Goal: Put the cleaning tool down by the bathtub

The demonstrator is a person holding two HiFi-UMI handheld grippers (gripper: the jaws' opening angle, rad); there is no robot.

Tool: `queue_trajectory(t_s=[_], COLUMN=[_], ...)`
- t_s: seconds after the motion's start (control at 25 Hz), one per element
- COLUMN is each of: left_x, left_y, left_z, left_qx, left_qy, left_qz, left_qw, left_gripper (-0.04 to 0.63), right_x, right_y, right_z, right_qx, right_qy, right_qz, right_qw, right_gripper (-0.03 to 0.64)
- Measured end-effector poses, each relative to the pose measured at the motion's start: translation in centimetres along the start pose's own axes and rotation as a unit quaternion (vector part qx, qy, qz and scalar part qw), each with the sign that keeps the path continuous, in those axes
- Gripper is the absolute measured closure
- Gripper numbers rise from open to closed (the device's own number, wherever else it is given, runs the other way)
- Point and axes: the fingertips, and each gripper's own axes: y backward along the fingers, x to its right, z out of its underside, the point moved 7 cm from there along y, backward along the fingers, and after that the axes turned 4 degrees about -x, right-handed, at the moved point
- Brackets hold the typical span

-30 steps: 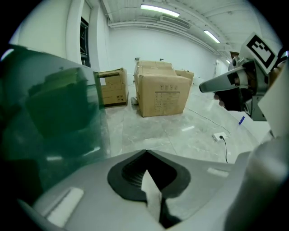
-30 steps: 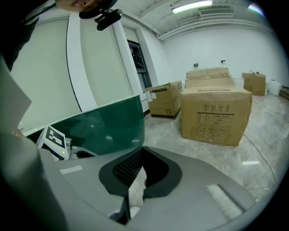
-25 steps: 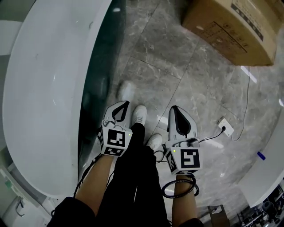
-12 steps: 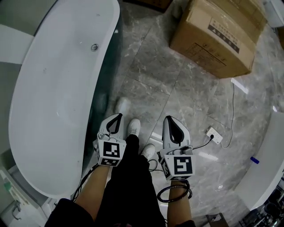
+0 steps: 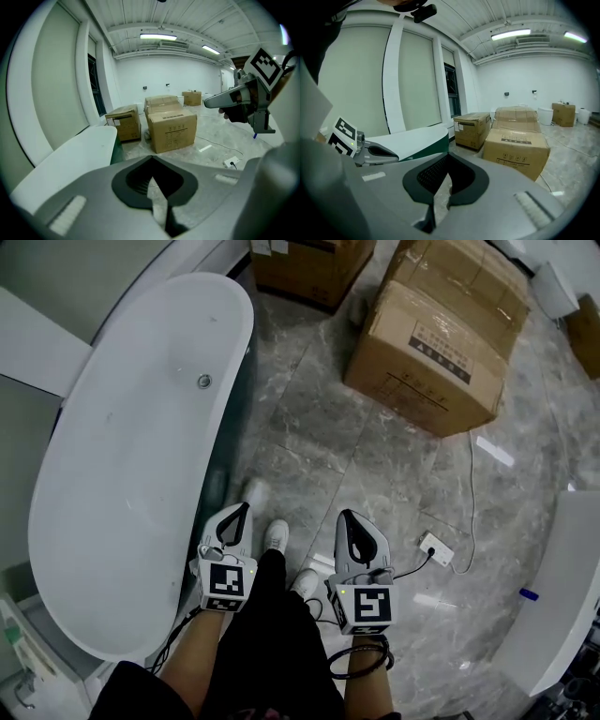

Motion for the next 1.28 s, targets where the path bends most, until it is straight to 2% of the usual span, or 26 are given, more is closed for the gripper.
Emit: queue_trajectory(t_s=[0.56, 0.88, 1.0, 1.2, 1.28], left_x=[0.9, 1.0, 1.1, 0.9, 0.7], left_y=[8.8, 13.3, 14.6, 16.4, 17.2], left_z=[-7.3, -10.9, -11.7, -13.8, -14.6], left_qx=[0.067, 0.1, 0.107, 0.128, 0.141], left_qy=[-0.004, 0.034, 0.007, 0.007, 0.022], left_qz=[-0.017, -0.018, -0.024, -0.027, -0.026], left_qw=[0.9976, 0.9943, 0.9939, 0.9914, 0.9895], left_gripper=[0.595, 0.595, 0.595, 0.594, 0.595], right_x=[-0.2, -0.7, -0.4, 0.0, -0.2], right_y=[7.2, 11.7, 13.0, 14.4, 15.1], right_z=[-7.6, -11.2, -12.0, -13.4, -13.8], right_qx=[0.043, 0.083, 0.088, 0.1, 0.103], right_qy=[0.003, -0.013, -0.011, 0.008, 0.008], right_qz=[-0.001, 0.013, 0.018, 0.021, 0.022], right_qw=[0.999, 0.996, 0.996, 0.995, 0.994], right_gripper=[0.604, 0.604, 0.604, 0.604, 0.604])
